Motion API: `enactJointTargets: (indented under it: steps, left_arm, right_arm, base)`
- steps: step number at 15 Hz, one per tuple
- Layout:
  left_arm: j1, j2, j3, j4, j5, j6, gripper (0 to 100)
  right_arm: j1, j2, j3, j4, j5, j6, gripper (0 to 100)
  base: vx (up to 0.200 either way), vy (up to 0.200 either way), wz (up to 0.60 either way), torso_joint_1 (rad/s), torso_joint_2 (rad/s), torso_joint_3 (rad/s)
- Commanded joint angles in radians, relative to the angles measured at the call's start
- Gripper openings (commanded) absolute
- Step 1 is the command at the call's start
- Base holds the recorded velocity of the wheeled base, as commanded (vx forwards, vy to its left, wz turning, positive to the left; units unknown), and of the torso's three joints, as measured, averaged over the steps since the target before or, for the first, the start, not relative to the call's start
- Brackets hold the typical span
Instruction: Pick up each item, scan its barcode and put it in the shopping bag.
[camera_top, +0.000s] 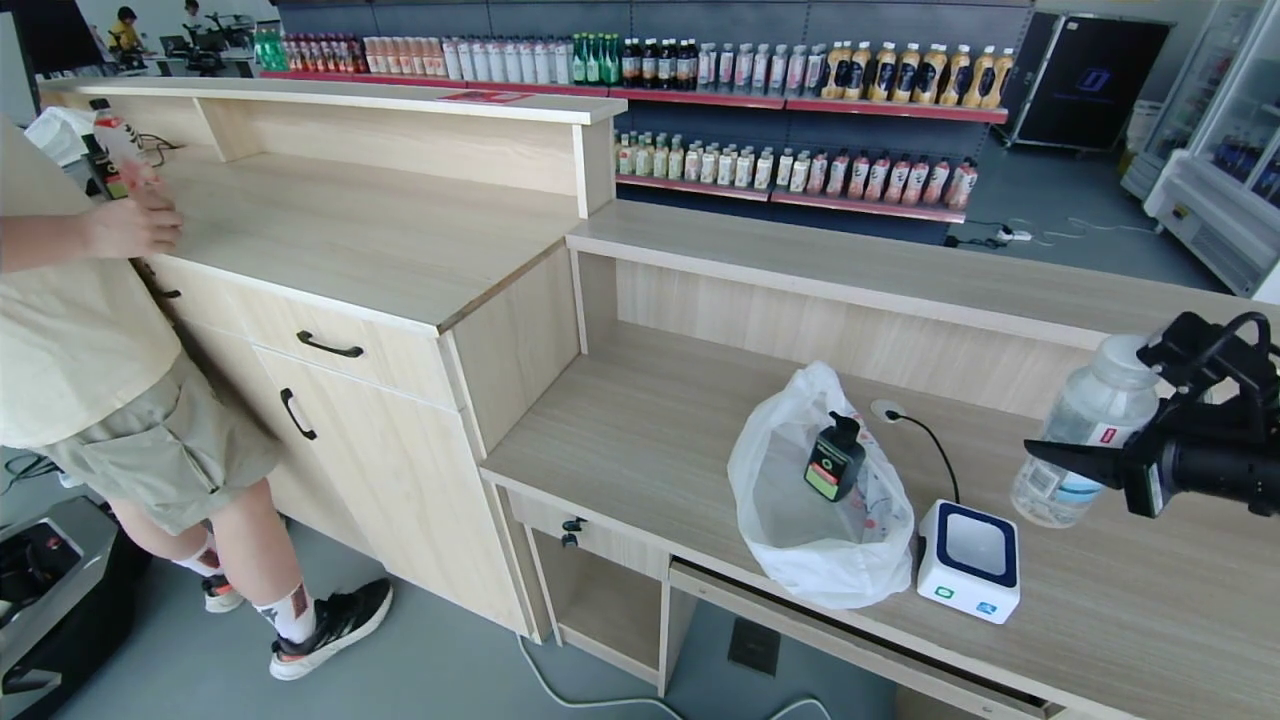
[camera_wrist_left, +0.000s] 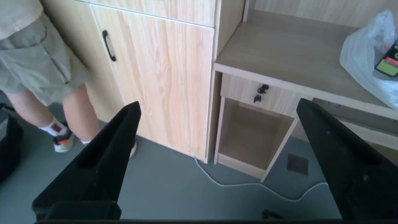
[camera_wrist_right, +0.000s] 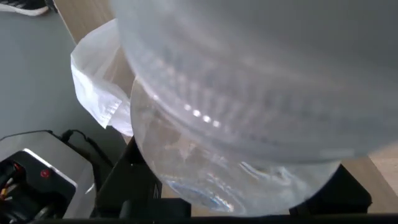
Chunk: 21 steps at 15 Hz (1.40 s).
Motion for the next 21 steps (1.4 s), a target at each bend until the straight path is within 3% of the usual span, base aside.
enactJointTargets:
  steps: [1,9,13,16,21]
  left_arm:
    - [0.001,0.001,0.000,0.000,0.000,0.000,100]
    - [0.001,0.001,0.000,0.000,0.000,0.000,100]
    - [0.001,0.001,0.000,0.000,0.000,0.000,100]
    - [0.001,0.001,0.000,0.000,0.000,0.000,100]
    - [0.001,0.001,0.000,0.000,0.000,0.000,100]
  right_arm:
    - [0.063,-0.069,0.043,-0.022,-0.058,0.053,0]
    - [0.100,-0.012,0.045,-0.146,-0.083,0.066,0]
    - [0.111,0.081,0.002,-0.285,-0.086,0.073,0]
    - [0.138,0.117,-0.061,-0.292,-0.161,0.142,0]
    - [0.220,0.097,-0.027,-0.315,-0.357,0.251,0]
  base:
    - [0.000,0.000,0.00,0.000,0.00,0.000]
    - [0.000,0.000,0.00,0.000,0.00,0.000]
    - [0.000,0.000,0.00,0.000,0.00,0.000]
    - [0.000,0.000,0.00,0.000,0.00,0.000]
    - [0.000,0.000,0.00,0.000,0.00,0.000]
